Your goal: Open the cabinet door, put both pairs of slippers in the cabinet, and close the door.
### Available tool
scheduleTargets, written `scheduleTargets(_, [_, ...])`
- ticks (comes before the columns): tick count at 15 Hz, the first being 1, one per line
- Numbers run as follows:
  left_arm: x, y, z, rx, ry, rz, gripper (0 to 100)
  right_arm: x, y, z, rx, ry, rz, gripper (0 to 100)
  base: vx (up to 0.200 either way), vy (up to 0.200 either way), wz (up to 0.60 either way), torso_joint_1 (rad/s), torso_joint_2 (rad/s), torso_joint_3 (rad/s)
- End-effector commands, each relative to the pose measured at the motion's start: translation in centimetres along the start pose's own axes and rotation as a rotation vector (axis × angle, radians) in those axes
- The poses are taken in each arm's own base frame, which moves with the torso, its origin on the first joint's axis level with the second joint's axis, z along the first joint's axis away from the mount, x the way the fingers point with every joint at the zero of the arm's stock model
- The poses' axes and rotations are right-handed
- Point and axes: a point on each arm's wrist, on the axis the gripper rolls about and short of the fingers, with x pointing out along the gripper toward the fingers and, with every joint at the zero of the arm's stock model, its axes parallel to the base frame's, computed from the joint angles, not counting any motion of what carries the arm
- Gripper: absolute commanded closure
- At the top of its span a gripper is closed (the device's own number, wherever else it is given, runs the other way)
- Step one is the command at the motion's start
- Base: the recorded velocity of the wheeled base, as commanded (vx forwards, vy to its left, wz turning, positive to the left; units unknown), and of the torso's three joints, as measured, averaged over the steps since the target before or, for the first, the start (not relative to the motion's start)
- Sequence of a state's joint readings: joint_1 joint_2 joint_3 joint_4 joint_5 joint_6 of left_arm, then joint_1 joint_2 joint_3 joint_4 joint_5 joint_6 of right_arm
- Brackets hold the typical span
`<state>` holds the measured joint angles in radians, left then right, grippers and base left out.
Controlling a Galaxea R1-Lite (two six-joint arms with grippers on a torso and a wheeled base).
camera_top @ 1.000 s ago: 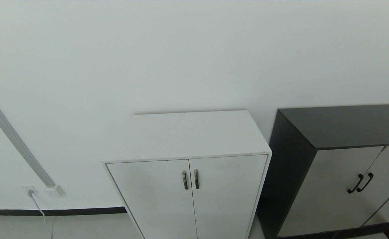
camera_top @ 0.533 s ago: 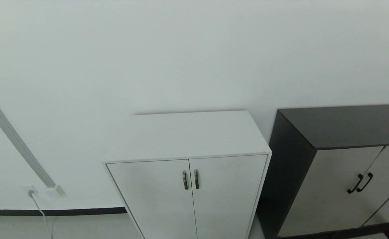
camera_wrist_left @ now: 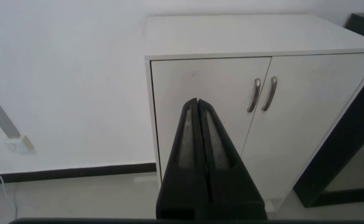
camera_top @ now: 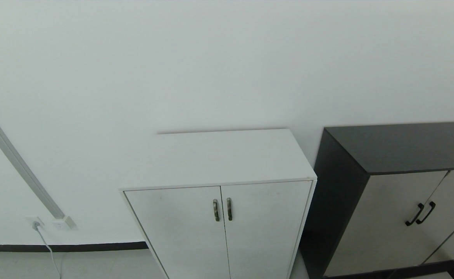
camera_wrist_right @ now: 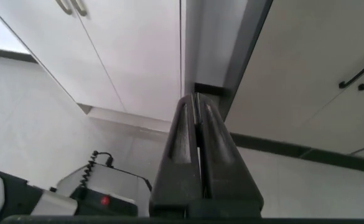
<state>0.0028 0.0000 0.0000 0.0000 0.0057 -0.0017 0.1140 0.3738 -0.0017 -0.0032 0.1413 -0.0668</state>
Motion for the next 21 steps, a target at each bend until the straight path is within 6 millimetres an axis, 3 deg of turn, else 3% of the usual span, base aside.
scheduleTargets(1, [0.0,0.0,0.0,0.000,0.000,0.001,100,-0.1,0.0,-0.1,0.000,-0.017,-0.001,100,0.000,0.000,0.00,0.000,0.00,0.000])
scheduleTargets(11, [0.0,0.0,0.0,-0.001,0.000,0.001,100,-2.1,0.4,-1.0,-0.007,-0.292,-0.110,100,0.000,0.000,0.00,0.000,0.00,0.000])
scheduleTargets(21, [0.0,0.0,0.0,-0.004,0.000,0.001,100,-2.5,0.5,-1.3,0.080,-0.369,-0.197,100,0.000,0.000,0.00,0.000,0.00,0.000])
